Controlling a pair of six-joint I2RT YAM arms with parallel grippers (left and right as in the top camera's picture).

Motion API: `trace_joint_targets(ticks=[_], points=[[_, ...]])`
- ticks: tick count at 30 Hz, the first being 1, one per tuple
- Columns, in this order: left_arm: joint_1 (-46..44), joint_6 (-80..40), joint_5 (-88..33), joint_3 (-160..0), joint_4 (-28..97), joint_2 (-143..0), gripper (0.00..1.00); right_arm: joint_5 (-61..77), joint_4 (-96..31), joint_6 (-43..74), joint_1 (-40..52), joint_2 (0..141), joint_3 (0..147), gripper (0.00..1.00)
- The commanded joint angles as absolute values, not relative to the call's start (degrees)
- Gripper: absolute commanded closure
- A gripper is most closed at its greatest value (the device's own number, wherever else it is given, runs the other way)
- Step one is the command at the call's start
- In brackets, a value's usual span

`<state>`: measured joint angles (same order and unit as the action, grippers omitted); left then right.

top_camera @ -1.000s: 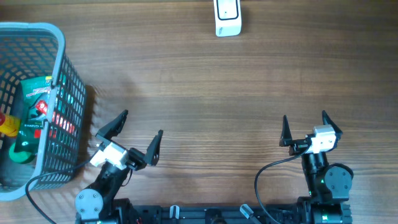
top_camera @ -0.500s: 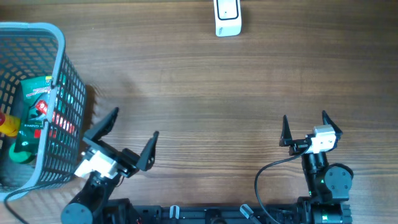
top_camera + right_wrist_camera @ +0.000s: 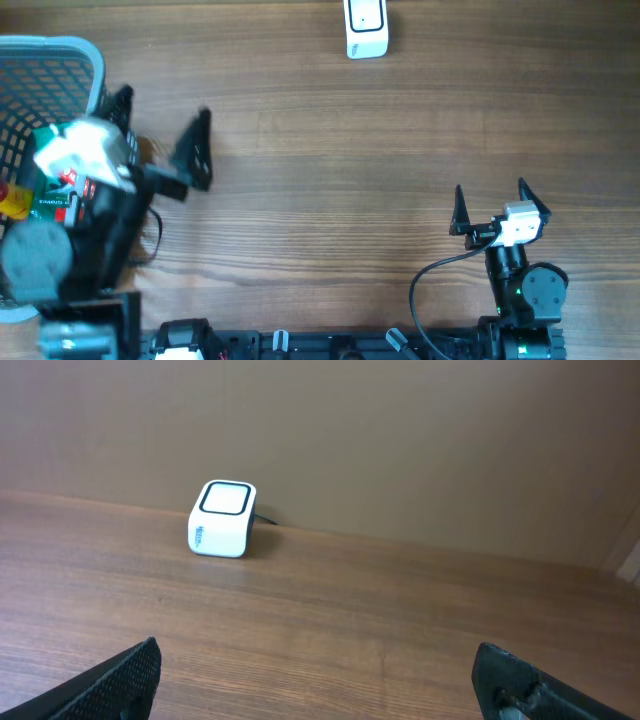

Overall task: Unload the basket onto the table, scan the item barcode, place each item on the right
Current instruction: 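Reach the left gripper into the basket and grasp the green glove package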

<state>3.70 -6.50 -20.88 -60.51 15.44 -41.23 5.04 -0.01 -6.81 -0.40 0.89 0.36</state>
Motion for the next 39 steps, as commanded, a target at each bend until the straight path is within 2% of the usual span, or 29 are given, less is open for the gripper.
trace_joint_targets(ticks=[1,5,12,14,19,25,32,39], points=[[3.7,-6.3,-12.2,-74.0,27.2,-48.6,0.00,4.3,0.1,-7.5,0.0,0.3,0.3,0.00],[3.6,-6.4,-14.5,-77.0,35.5,-51.2,0.00,4.3,0.1,-7.5,0.1,0.3,0.3,0.00],[3.7,-6.4,-14.0,-77.0,34.8,-51.7,0.00,4.3,0.1,-7.5,0.1,0.3,0.3,0.00],[3.7,-7.8,-10.2,-77.4,33.9,-51.7,0.00,4.3,0.1,-7.5,0.0,0.3,0.3,0.00],[5.7,-15.8,9.3,-81.1,38.4,-55.0,0.00,4.3,0.1,-7.5,0.0,0.3,0.3,0.00],[19.0,-26.7,12.9,-89.8,50.0,-62.4,0.00,4.3,0.1,-7.5,0.1,0.3,0.3,0.00],[36.6,-34.0,1.4,-90.2,60.0,-66.3,0.00,4.3,0.1,-7.5,0.1,0.3,0.3,0.00],[45.0,-40.9,1.6,-89.9,72.5,-73.5,0.00,4.3,0.1,-7.6,0.1,0.3,0.3,0.00]])
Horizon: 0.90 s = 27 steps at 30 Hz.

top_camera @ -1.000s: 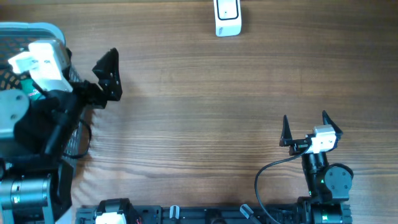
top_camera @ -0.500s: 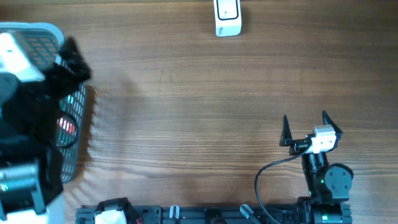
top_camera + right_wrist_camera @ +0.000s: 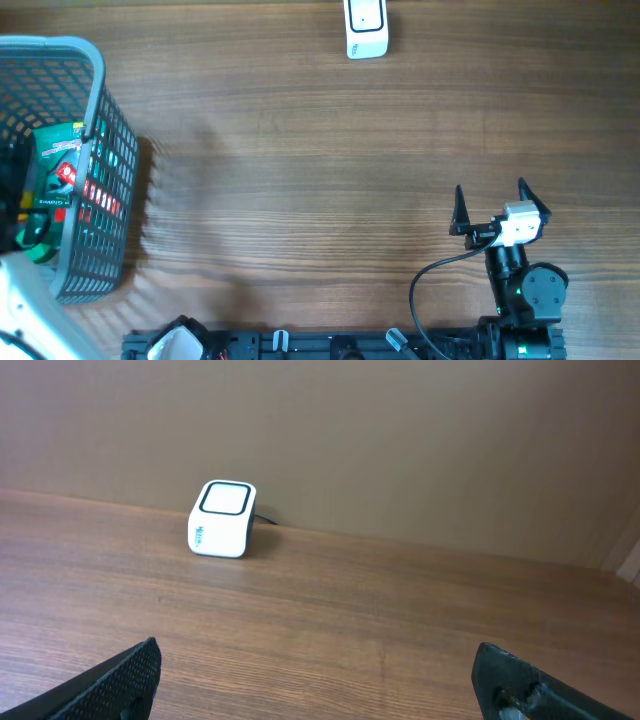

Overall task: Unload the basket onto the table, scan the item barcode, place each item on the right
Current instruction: 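Reach the left gripper into the basket and grasp the green glove package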

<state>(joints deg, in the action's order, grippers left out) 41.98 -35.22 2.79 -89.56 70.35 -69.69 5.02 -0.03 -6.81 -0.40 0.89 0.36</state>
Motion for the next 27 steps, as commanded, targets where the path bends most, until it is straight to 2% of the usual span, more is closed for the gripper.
trace_joint_targets(ticks=[1,7,13,27], points=[[46.2,-41.9,1.5,-89.8,73.2,-75.0,0.00,4.3,0.1,-7.5,0.0,0.3,0.3,0.00],[49.9,-42.7,1.5,-88.9,75.4,-83.9,0.00,4.3,0.1,-7.5,0.0,0.3,0.3,0.00],[50.0,-42.7,1.5,-84.6,75.4,-89.4,0.00,4.3,0.1,-7.5,0.1,0.3,0.3,0.00],[50.0,-42.6,-1.1,-63.5,55.2,-89.4,0.00,4.3,0.1,-7.5,0.1,0.3,0.3,0.00]])
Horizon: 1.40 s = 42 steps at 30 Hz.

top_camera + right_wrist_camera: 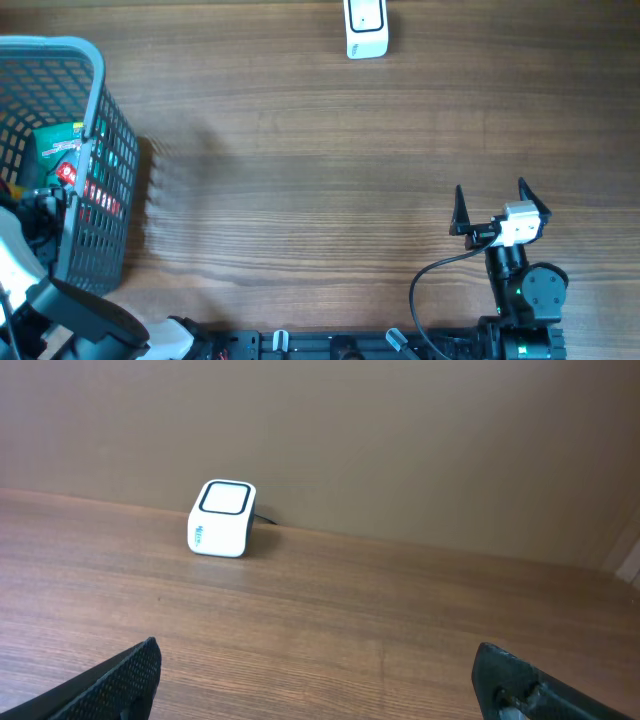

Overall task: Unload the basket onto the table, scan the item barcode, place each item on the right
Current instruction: 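Reach the left gripper into the basket and grasp the green glove package, then lift the green glove package out and lower it onto the table center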

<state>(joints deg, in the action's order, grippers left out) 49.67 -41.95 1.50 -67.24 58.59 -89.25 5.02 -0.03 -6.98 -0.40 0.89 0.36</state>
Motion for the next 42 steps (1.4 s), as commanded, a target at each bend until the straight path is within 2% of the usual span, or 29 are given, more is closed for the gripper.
trace_joint_targets(ticks=[1,6,7,10,11,12,14,27,37,42], points=[[49.9,-42.4,-2.5,-62.3,53.4,-89.4,0.00,4.3,0.1,-7.6,0.1,0.3,0.3,0.00],[49.3,-42.5,-6.4,-57.1,45.3,-89.4,0.00,4.3,0.1,-7.5,0.1,0.3,0.3,0.00],[49.0,-42.5,-6.4,-56.4,43.9,-89.4,0.05,4.3,0.1,-7.5,0.1,0.3,0.3,0.00],[48.0,-42.5,-6.7,-55.8,41.2,-89.3,0.46,4.3,0.1,-7.5,0.1,0.3,0.3,0.00],[47.9,-42.5,-6.9,-55.9,40.8,-89.2,0.56,4.3,0.1,-7.5,0.0,0.3,0.3,0.00],[47.8,-42.5,-7.2,-56.0,40.4,-88.9,0.73,4.3,0.1,-7.6,0.0,0.3,0.3,0.00],[47.8,-42.5,-8.0,-56.4,40.2,-88.0,0.94,4.3,0.1,-7.5,0.0,0.3,0.3,0.00],[47.8,-42.3,-10.9,-68.2,43.2,-67.2,0.96,4.3,0.1,-7.5,0.1,0.3,0.3,0.00],[47.8,-42.5,-23.0,-69.1,40.5,-44.4,0.96,4.3,0.1,-7.5,0.1,0.3,0.3,0.00],[45.1,-42.9,-34.8,-69.1,39.1,-37.7,0.96,4.3,0.1,-7.5,0.0,0.3,0.3,0.00]])
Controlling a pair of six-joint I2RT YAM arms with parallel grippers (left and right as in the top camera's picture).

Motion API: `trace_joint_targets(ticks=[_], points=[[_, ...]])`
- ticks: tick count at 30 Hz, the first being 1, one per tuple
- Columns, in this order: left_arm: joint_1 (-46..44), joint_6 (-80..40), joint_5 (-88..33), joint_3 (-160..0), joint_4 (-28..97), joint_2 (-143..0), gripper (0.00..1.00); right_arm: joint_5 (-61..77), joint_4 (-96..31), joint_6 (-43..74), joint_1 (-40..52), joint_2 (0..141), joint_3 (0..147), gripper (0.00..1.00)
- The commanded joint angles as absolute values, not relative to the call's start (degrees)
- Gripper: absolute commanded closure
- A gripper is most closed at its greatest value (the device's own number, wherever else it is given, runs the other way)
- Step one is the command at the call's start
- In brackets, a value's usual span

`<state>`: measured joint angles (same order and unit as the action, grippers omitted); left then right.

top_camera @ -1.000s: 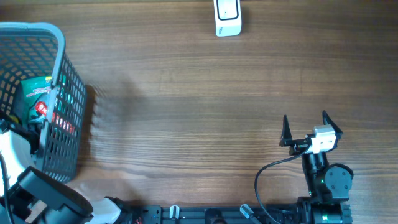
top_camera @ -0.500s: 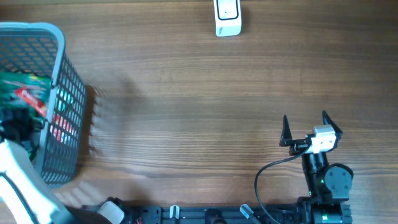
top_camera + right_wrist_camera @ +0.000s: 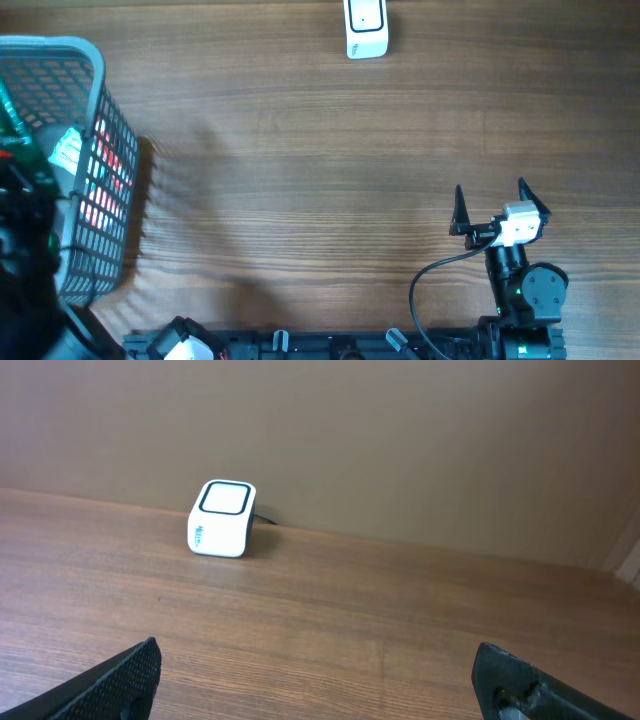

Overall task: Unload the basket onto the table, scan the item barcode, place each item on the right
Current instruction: 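Lift the green glove package out and lower it onto the table center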

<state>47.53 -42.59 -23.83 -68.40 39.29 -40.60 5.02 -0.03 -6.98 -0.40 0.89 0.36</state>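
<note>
A grey mesh basket (image 3: 95, 60) stands at the table's left edge. Inside it show a green packet (image 3: 9, 108) at the frame's edge and a white-and-green piece (image 3: 67, 150); red print shows through the wall. My left arm (image 3: 25, 240) is a dark mass over the basket's left part. Its fingers are not distinguishable, and whether they hold anything is hidden. The white barcode scanner (image 3: 366, 28) (image 3: 222, 519) sits at the far edge, its window facing up. My right gripper (image 3: 490, 192) (image 3: 315, 660) rests open near the front right, holding nothing.
Bare wooden tabletop (image 3: 320, 170) lies between the basket and the scanner. A brown wall (image 3: 400, 440) rises right behind the scanner. The arm bases and a black cable (image 3: 430, 280) run along the front edge.
My left arm was at the basket's near-left corner and now lies farther up over the basket's left part. The green packet no longer lies flat mid-basket. The right arm has not moved.
First my left gripper stood open above the table just right of the basket. Then the arm was almost out of view at the front left, with a green packet flat in the basket. Then it was at the basket's near side, and now over its contents.
</note>
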Motion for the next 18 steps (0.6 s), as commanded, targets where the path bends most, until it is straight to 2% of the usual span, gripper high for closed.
trace_joint_targets(ticks=[1,5,10,18], points=[[43.5,-42.9,-37.8,-69.1,40.2,-37.1,0.96,4.3,0.1,-7.5,0.0,0.3,0.3,0.00],[39.2,-42.0,-39.2,-69.1,48.7,-36.9,0.96,4.3,0.1,-7.5,0.1,0.3,0.3,0.00],[34.6,-32.6,-39.2,-66.9,62.7,-36.9,0.96,4.3,0.1,-7.5,0.1,0.3,0.3,0.00],[28.9,-28.2,-39.2,-56.0,64.1,-36.9,0.96,4.3,0.1,-7.5,0.0,0.3,0.3,0.00]])
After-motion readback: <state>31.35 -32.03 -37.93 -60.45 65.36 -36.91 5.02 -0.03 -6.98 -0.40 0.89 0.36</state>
